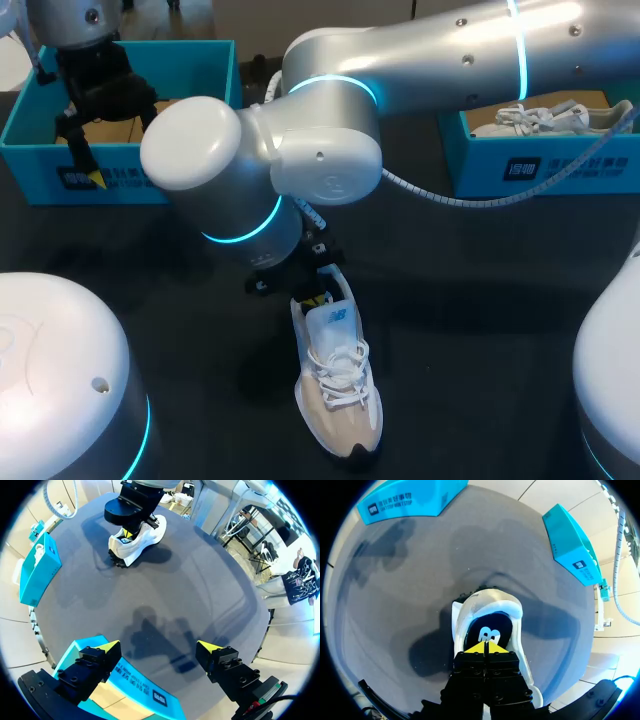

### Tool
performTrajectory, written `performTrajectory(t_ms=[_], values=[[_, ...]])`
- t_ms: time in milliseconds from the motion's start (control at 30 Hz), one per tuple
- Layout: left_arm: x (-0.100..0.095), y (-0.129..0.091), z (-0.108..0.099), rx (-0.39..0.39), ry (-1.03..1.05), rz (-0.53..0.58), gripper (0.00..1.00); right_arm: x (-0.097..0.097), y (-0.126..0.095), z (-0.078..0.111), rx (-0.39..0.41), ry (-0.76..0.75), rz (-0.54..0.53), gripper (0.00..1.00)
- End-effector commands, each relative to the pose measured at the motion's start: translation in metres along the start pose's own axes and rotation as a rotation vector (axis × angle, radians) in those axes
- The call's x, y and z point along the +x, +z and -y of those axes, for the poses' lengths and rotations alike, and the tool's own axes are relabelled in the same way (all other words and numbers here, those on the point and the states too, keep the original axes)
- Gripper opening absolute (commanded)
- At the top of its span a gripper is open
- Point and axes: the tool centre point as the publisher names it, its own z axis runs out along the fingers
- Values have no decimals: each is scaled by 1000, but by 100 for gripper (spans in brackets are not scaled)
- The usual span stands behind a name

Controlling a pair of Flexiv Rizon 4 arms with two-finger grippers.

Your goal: Take the shoe out of the shoebox, open the shoe tongue, remove and reinsert the insole, then place the shoe into the shoebox

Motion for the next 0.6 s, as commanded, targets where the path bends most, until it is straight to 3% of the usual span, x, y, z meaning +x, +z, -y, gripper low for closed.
performTrajectory(t_ms=[33,600], values=[[1,-1,0,-2,0,-1,100,5,5,7,-3,73,27,0],[1,-1,0,-2,0,-1,100,-6,46,-3,24,38,-22,0]])
